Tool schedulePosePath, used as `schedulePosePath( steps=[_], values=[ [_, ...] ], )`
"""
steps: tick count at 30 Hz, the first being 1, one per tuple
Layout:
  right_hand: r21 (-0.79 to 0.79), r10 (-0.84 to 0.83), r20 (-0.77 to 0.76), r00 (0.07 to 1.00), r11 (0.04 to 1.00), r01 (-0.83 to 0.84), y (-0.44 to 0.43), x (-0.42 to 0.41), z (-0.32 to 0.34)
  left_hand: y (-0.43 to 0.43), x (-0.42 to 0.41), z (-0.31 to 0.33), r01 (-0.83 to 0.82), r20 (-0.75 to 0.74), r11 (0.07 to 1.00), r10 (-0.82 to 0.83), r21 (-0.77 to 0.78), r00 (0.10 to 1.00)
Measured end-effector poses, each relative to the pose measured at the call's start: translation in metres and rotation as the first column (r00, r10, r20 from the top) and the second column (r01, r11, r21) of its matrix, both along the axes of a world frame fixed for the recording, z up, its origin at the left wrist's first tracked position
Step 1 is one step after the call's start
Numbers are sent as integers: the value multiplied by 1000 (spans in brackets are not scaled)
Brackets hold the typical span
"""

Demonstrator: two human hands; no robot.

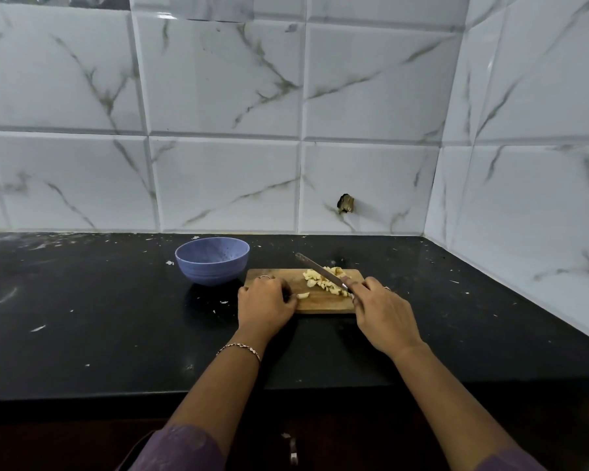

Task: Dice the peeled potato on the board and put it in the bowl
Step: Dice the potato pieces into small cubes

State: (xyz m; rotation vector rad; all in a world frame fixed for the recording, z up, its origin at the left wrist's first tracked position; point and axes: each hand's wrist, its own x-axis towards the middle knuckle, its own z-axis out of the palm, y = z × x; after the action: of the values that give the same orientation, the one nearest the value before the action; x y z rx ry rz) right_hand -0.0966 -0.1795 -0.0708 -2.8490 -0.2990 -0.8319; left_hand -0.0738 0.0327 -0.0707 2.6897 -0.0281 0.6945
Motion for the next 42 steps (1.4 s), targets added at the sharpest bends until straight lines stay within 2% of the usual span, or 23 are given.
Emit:
schedulePosePath(
  steps=[5, 10, 14, 33, 42],
  values=[
    [25, 58, -50, 997, 998, -57, 5, -7, -4, 1, 0, -1, -7, -5, 1000, 6, -18, 1000],
    [156, 65, -73, 995, 986, -53, 19, -16, -8, 0, 0, -1, -18, -11, 998, 17, -58, 1000],
    [192, 65, -64, 996, 980, -51, 34, -27, -8, 1, -3, -1, -28, -6, 995, 28, -91, 1000],
    [112, 82, -93, 992, 991, -72, 42, -30, -2, 2, -5, 2, -20, -36, 986, 15, -164, 999],
    [42, 12, 4, 1000, 999, -12, 46, -38, -8, 3, 2, -2, -29, -35, 993, 25, -110, 999]
  ],
)
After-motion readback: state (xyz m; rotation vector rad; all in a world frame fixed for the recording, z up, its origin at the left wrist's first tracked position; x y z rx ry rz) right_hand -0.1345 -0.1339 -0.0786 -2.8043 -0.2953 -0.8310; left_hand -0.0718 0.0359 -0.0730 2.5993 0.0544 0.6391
